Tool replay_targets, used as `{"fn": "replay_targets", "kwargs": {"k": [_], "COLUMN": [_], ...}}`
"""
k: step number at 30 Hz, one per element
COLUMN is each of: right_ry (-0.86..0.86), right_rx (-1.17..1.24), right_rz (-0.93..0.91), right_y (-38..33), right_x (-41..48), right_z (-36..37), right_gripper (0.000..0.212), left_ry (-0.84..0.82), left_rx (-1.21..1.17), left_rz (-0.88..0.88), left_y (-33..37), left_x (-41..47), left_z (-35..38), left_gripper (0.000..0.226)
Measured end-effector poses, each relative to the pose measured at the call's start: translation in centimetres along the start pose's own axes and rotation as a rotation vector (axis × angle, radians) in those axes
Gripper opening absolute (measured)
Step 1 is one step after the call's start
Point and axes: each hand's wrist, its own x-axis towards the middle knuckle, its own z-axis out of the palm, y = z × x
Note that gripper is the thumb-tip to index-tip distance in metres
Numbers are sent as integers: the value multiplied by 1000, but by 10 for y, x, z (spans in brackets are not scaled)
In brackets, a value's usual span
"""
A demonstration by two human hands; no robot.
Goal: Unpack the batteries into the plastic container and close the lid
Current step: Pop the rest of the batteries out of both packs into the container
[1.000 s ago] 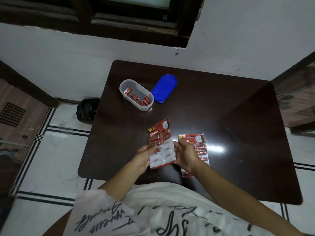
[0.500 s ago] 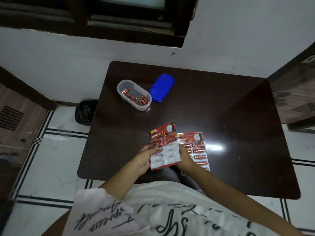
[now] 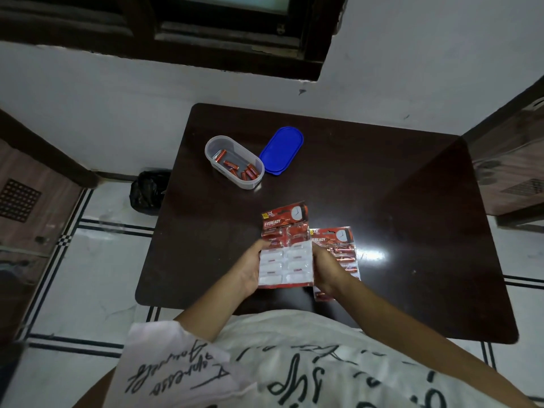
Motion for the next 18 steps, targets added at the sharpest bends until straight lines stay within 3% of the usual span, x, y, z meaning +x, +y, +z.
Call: {"fn": "replay_targets", "kwargs": {"k": [3,5,18], "right_ry": [10,66,174], "right_rx": [-10,-43,-76], "right_rz": [-27,-91,-162], "right_y": [-3,-1,3], "right_x": [-5,-3,0], "right_z": [10,8,0], "right_gripper": [18,11,14], "left_ry": [-10,15,116], "left_rx": [43,40,109], "left_rz": [56,106,253], "left_y": [-4,-3,5], "left_x": [2,2,-1], "left_z": [2,2,5], "left_gripper": [36,22,16]}}
